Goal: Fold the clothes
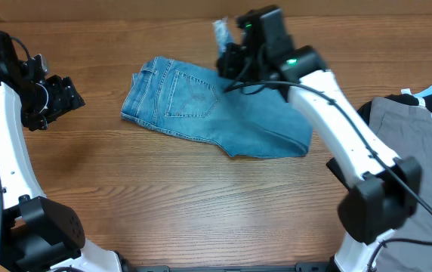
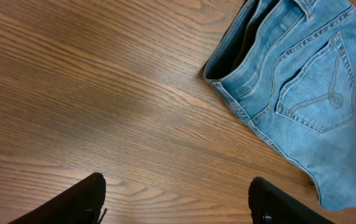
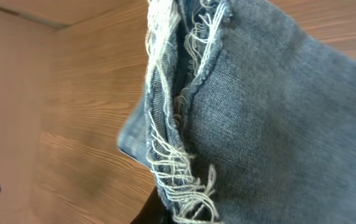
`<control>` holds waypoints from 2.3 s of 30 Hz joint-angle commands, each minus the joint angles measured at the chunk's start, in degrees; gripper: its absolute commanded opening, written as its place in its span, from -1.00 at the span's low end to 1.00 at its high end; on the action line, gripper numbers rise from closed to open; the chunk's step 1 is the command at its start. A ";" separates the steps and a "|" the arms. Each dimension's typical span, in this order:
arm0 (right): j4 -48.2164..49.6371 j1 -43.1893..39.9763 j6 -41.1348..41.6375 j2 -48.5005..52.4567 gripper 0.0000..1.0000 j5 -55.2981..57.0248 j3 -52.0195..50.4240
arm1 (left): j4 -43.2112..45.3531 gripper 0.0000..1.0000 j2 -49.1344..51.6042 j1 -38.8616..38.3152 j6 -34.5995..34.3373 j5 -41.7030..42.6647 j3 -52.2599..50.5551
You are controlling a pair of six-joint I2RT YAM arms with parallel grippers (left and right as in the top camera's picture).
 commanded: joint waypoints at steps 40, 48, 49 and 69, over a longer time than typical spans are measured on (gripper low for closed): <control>8.55 3.15 -1.31 6.08 0.12 -8.09 1.27 | -1.01 0.55 -0.24 -1.60 1.36 -0.02 0.61; -22.14 -8.39 -6.69 -4.15 0.37 0.24 1.25 | 1.53 0.61 -0.22 -6.19 6.01 2.93 0.61; -25.57 -9.94 -7.89 -4.13 0.38 0.33 1.20 | 2.40 0.63 -0.22 -7.32 7.26 3.06 0.61; -0.46 -16.24 -0.37 -3.89 -0.52 1.01 -37.83 | 19.96 -0.35 23.89 -29.73 12.90 -1.44 0.57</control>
